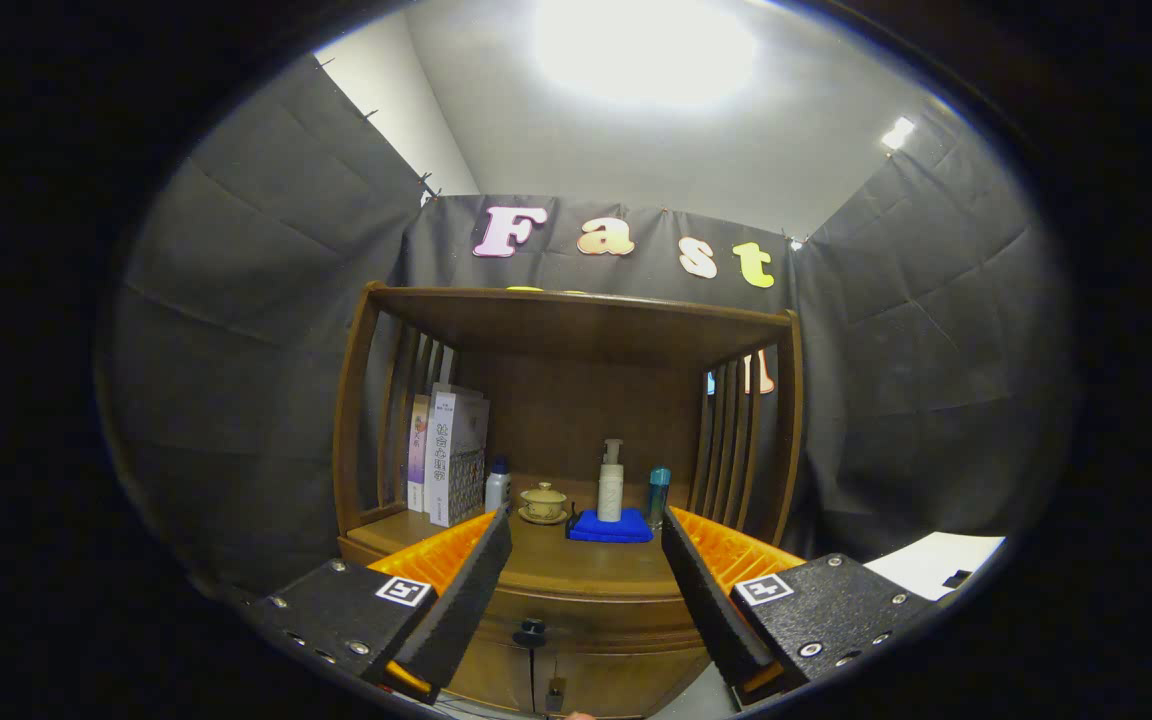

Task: Pull open the drawer, take out the items inside it, and place them on the countertop above the cabinet.

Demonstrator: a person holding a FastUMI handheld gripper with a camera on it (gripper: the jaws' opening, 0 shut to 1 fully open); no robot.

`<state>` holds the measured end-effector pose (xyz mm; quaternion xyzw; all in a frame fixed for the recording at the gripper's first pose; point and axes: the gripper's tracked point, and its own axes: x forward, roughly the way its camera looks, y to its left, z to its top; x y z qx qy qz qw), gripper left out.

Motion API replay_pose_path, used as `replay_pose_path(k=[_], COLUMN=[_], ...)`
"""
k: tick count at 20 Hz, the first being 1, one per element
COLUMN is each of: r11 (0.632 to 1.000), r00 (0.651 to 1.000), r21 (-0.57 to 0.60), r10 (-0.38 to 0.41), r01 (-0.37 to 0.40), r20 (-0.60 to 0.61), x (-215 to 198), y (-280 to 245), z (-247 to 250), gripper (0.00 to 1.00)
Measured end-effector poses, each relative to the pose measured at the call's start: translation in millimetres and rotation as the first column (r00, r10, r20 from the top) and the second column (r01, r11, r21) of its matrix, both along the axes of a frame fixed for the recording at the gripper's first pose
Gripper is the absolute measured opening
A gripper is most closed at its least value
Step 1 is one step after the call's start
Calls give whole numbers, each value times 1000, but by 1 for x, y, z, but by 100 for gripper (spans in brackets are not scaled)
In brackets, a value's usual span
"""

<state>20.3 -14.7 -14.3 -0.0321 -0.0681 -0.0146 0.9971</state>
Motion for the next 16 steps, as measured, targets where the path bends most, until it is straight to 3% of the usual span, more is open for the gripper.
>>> replay_pose_path(k=[4, 8, 16], r11=[999, 999, 999], r00=[997, 996, 975], r21=[16, 8, 22], r10=[-48, 32, 53], r01=[49, -32, -49], r20=[-64, -88, -214], x=[18, 41, 91], y=[-18, 3, 33], z=[-47, -79, -176], gripper=[95, 95, 95])
